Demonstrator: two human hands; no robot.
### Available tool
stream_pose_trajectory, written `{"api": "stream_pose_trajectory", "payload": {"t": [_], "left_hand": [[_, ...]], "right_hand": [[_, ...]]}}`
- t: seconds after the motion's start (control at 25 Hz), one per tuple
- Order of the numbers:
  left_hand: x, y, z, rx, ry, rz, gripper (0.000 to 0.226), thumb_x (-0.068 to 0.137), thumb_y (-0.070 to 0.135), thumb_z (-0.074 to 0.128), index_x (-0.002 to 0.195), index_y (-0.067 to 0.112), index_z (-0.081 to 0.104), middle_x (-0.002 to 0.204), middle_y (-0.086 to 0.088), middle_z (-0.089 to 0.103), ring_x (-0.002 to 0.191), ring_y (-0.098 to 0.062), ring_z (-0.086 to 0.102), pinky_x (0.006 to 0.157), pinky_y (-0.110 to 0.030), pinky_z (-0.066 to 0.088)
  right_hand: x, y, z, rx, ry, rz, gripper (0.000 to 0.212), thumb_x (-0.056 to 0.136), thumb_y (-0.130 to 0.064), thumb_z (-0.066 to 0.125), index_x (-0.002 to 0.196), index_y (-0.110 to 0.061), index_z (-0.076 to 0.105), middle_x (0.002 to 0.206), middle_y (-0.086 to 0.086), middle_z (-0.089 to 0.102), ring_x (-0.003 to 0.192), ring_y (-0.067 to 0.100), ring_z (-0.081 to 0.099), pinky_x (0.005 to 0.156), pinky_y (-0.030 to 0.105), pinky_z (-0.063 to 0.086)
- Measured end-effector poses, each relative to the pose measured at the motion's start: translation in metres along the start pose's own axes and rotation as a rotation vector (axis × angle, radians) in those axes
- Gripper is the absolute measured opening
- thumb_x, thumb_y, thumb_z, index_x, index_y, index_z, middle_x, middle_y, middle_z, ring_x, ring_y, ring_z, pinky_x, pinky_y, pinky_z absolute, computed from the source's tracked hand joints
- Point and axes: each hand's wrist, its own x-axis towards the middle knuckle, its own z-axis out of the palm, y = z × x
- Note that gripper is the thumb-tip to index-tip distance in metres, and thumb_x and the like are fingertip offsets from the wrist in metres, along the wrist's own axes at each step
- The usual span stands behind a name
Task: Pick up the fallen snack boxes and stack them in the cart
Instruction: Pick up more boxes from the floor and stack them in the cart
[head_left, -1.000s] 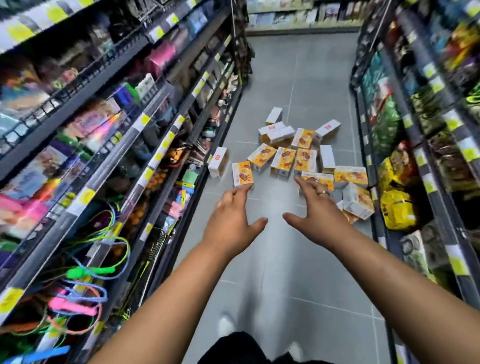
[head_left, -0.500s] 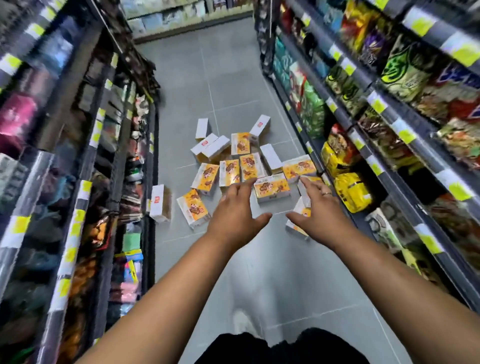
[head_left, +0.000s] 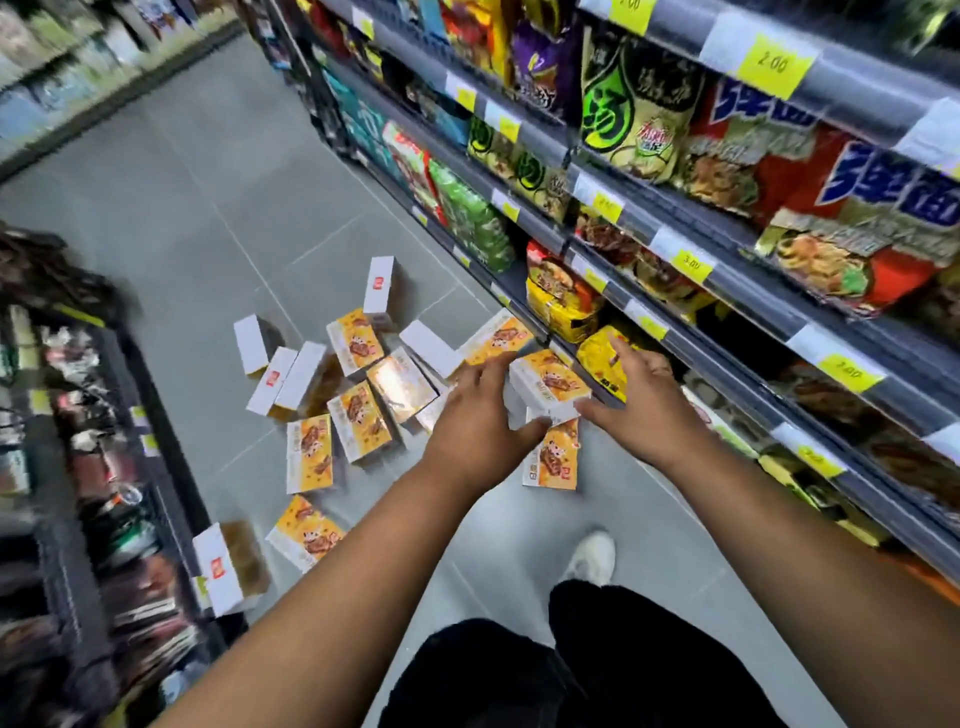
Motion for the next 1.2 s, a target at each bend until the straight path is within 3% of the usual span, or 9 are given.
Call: {"api": "stream_pose_trajectory", "payload": {"t": [0.32, 0.44, 0.56, 0.8, 0.96, 1.2], "left_hand": [[0.146, -0.057, 0.044, 0.052, -0.221, 0.013, 0.077, 0.085, 0.040, 0.070, 0.149, 0.021, 0.031, 0.145, -0.010, 0.038, 0.132, -0.029, 0.041, 0.107, -0.040, 0.037], [0.201, -0.095, 0.076, 0.012, -0.246, 0.004, 0.070, 0.086, 0.035, 0.069, 0.146, 0.018, 0.037, 0.144, -0.011, 0.041, 0.133, -0.027, 0.040, 0.107, -0.034, 0.035], [0.244, -0.131, 0.115, -0.045, -0.251, -0.047, 0.067, 0.086, 0.030, 0.071, 0.143, 0.016, 0.040, 0.145, -0.011, 0.042, 0.135, -0.023, 0.036, 0.102, -0.027, 0.031], [0.304, -0.226, 0.223, -0.012, -0.329, -0.031, 0.074, 0.086, 0.031, 0.070, 0.147, 0.014, 0.031, 0.145, -0.015, 0.038, 0.131, -0.030, 0.041, 0.097, -0.031, 0.038], [0.341, -0.290, 0.304, 0.032, -0.344, -0.023, 0.073, 0.088, 0.035, 0.067, 0.147, 0.017, 0.029, 0.145, -0.013, 0.038, 0.133, -0.027, 0.037, 0.095, -0.033, 0.040], [0.381, -0.334, 0.420, -0.037, -0.453, -0.102, 0.085, 0.085, 0.038, 0.069, 0.152, 0.020, 0.020, 0.139, -0.018, 0.044, 0.126, -0.035, 0.048, 0.100, -0.038, 0.043]], "right_hand": [[0.117, 0.027, 0.046, 0.055, 0.011, 0.185, 0.087, 0.083, -0.045, 0.071, 0.153, -0.028, 0.021, 0.151, 0.012, 0.027, 0.139, 0.031, 0.029, 0.107, 0.041, 0.033], [0.151, 0.047, 0.082, 0.081, 0.062, 0.253, 0.086, 0.083, -0.041, 0.072, 0.152, -0.023, 0.024, 0.149, 0.014, 0.033, 0.139, 0.028, 0.028, 0.109, 0.040, 0.031], [0.180, 0.074, 0.122, 0.136, 0.160, 0.334, 0.083, 0.083, -0.041, 0.073, 0.151, -0.024, 0.028, 0.155, 0.007, 0.027, 0.142, 0.025, 0.025, 0.112, 0.039, 0.027], [0.252, 0.156, 0.234, 0.181, 0.249, 0.513, 0.083, 0.084, -0.042, 0.070, 0.150, -0.024, 0.024, 0.151, 0.013, 0.032, 0.138, 0.030, 0.032, 0.105, 0.038, 0.033], [0.306, 0.230, 0.306, 0.165, 0.250, 0.511, 0.084, 0.083, -0.043, 0.070, 0.150, -0.024, 0.024, 0.149, 0.012, 0.035, 0.136, 0.034, 0.035, 0.104, 0.042, 0.035], [0.383, 0.333, 0.367, 0.172, 0.178, 0.501, 0.102, 0.072, -0.054, 0.077, 0.150, -0.032, 0.016, 0.156, 0.010, 0.018, 0.142, 0.034, 0.026, 0.111, 0.047, 0.033]]}}
